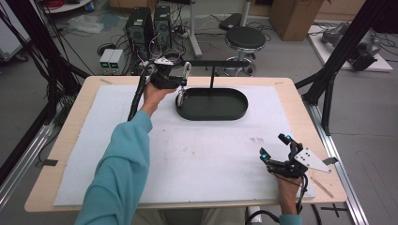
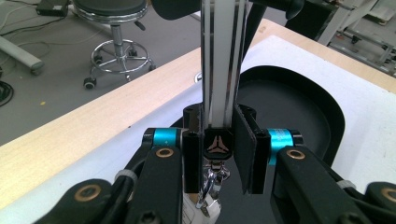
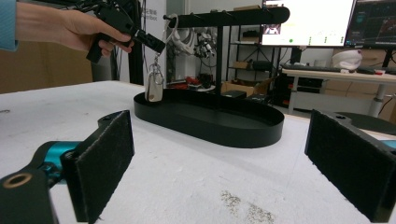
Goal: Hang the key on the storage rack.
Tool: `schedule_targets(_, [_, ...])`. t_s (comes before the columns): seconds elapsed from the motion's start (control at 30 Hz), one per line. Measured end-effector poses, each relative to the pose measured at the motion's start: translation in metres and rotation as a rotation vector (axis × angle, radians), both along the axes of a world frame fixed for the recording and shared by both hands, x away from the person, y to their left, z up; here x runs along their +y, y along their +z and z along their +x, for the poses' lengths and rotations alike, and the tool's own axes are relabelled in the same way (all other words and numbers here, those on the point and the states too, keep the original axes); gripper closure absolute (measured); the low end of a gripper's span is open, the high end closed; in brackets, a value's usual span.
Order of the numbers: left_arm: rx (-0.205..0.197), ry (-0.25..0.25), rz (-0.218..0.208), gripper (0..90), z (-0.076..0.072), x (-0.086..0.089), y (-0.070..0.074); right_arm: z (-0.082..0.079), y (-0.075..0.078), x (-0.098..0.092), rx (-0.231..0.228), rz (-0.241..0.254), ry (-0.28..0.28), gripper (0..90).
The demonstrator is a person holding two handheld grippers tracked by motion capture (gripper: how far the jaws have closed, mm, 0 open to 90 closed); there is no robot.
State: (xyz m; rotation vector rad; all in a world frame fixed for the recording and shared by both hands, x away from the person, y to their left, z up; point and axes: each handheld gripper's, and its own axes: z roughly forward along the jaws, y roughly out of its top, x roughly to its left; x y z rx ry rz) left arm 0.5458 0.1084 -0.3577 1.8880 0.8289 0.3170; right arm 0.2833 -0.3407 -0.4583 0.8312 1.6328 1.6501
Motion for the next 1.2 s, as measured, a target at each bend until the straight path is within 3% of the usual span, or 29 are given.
schedule_targets(0.13, [-0.013,-0.001,0.011,73.8,-0.001,0.0,0.0,0.0,0.0,0.0,-0.001,-0.001,0.001,7.4])
schedule_targets(0.27, [-0.064,0.008,0.018,72.1,-0.004,0.003,-0.001,0.0,0.0,0.0,-0.008,-0.004,0.002,7.4])
schedule_targets(0.37, [-0.073,0.017,0.004,63.3,-0.005,0.007,-0.002,0.0,0.0,0.0,-0.013,-0.004,0.0,7.5])
schedule_targets(0.57, [-0.142,-0.018,-0.014,31.9,-0.009,0.017,0.004,-0.001,0.0,0.0,-0.014,-0.005,0.0,7.5])
schedule_targets(0.63, [-0.169,-0.009,-0.025,13.8,-0.015,0.022,0.006,0.0,0.0,0.0,-0.014,-0.005,0.002,7.5])
schedule_targets(0.67, [-0.169,-0.009,-0.025,9.7,-0.015,0.022,0.006,0.0,0.0,0.0,-0.013,-0.005,0.003,7.5])
schedule_targets(0.73, [-0.232,-0.016,-0.015,6.3,-0.03,0.035,0.009,-0.001,0.0,0.0,-0.013,-0.005,0.003,7.4])
schedule_targets(0.77, [-0.243,-0.018,-0.035,6.2,-0.035,0.041,0.01,-0.001,0.0,0.0,-0.013,-0.004,0.0,7.5])
schedule_targets(0.93, [-0.281,-0.052,-0.1,1.7,-0.066,0.069,0.014,0.0,0.0,0.0,-0.014,-0.005,0.002,7.5])
schedule_targets(1.2, [-0.324,-0.065,-0.137,1.7,-0.129,0.116,0.009,0.0,0.0,0.001,-0.003,-0.007,0.008,7.4])
